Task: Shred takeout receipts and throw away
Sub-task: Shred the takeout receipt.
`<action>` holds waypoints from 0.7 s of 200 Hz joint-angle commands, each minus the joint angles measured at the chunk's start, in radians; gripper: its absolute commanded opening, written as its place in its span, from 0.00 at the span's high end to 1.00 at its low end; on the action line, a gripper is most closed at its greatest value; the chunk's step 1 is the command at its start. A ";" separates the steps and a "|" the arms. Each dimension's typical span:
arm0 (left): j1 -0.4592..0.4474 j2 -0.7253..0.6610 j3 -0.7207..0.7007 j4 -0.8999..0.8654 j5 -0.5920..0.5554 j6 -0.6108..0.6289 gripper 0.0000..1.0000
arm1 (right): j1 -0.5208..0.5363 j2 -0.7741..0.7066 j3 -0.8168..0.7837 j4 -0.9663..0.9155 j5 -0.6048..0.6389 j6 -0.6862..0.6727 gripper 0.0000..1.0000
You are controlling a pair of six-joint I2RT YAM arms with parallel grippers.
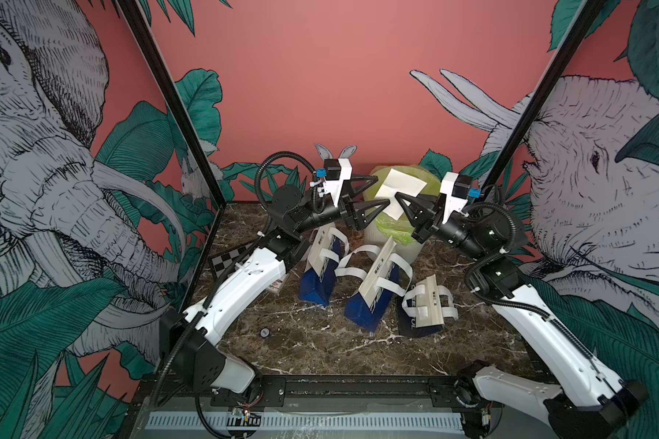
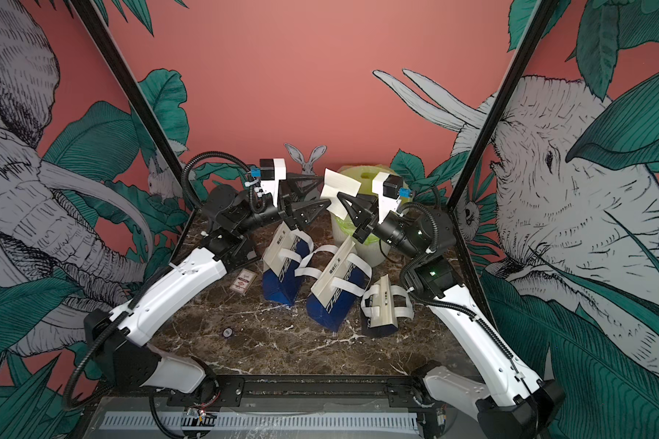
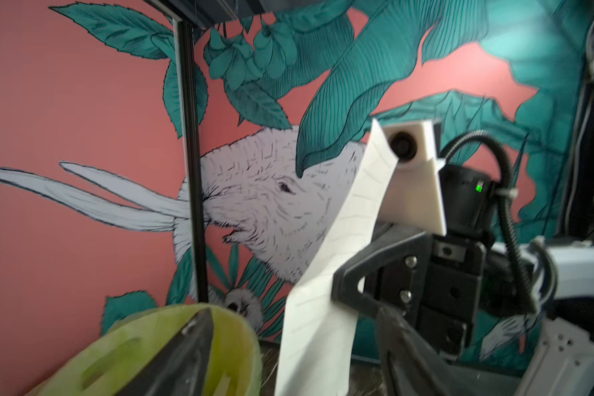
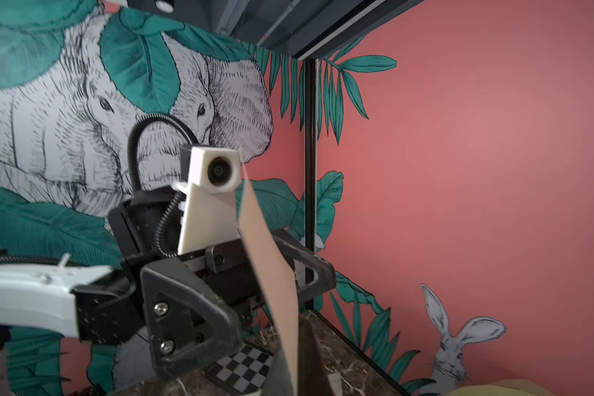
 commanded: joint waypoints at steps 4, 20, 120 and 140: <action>-0.004 -0.071 0.153 -0.485 -0.068 0.433 0.15 | -0.002 -0.017 0.120 -0.382 -0.010 -0.367 1.00; -0.005 -0.022 0.259 -0.615 0.017 0.475 0.06 | -0.003 0.003 0.179 -0.499 -0.019 -0.445 1.00; -0.114 0.094 0.299 -0.441 0.067 0.323 0.32 | 0.002 0.062 0.217 -0.433 -0.012 -0.436 1.00; -0.114 0.090 0.282 -0.388 0.070 0.290 0.38 | 0.003 0.064 0.207 -0.414 -0.003 -0.433 1.00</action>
